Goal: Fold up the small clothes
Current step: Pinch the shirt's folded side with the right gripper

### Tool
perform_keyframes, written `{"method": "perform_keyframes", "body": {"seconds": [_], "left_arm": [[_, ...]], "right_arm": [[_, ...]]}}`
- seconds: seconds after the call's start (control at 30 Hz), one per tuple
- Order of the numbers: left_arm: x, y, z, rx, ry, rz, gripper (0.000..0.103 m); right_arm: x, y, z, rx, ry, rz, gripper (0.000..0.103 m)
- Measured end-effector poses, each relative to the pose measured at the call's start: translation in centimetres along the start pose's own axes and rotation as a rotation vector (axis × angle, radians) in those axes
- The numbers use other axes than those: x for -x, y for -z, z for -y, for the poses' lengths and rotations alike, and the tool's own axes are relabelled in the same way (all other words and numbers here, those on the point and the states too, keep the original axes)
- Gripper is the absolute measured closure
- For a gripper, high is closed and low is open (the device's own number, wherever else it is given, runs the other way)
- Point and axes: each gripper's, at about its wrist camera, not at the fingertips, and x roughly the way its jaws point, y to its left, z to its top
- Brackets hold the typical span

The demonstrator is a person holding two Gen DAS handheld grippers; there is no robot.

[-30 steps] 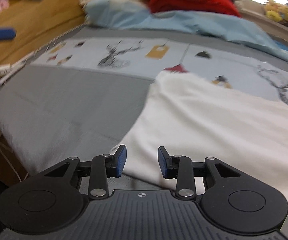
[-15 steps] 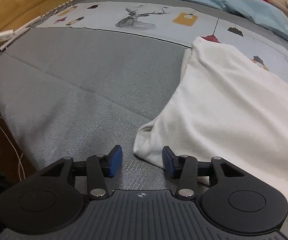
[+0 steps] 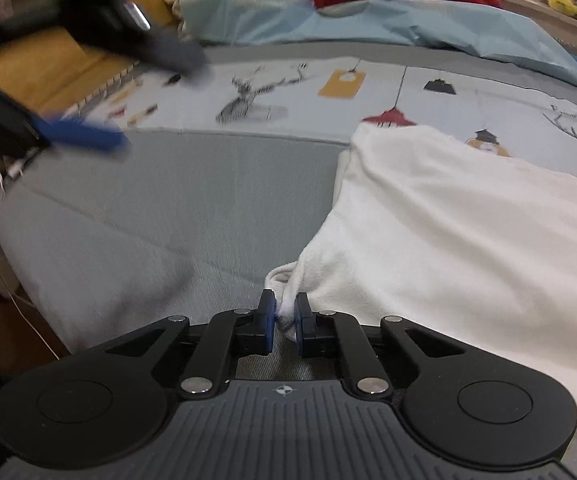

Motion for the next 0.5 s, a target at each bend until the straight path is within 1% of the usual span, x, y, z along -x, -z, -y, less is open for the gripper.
{"method": "perform_keyframes", "body": {"seconds": [0.07,0.1,0.13,0.17,0.27,0.43,0.5], "left_arm": [[-2.3,0.2,-0.9,0.098,0.011,0.005,0.019],[-3.7,0.2,-0.8,0.116,0.002,-0.042,0.019],[-5.0,0.0,-0.6,0.114,-0.002,-0.091,0.019],[-6.1,-0.2,-0.2,0.104,0.010,-0.114,0.019],[-8.1,-0.7,0.6,0.108,0.049,-0.124,0.019],[-12.1,-1.4,1.1,0.178,0.047,-0.221,0.019],[-13.1,-1.7,1.0,0.202,0.051,-0.232,0.019]], "right_arm": [[0.6,-0.1,0.6,-0.028,-0.014,0.008,0.094],[1.0,-0.2,0.8,-0.037,-0.020,0.014,0.094],[1.4,-0.2,1.1,-0.044,-0.027,0.020,0.094],[1.8,-0.3,1.3,-0.051,-0.033,0.025,0.094],[3.0,-0.4,1.9,-0.041,-0.043,0.038,0.094],[5.0,-0.5,3.4,-0.033,-0.065,0.067,0.094],[5.8,-0.6,4.2,-0.048,-0.081,0.076,0.094]]}}
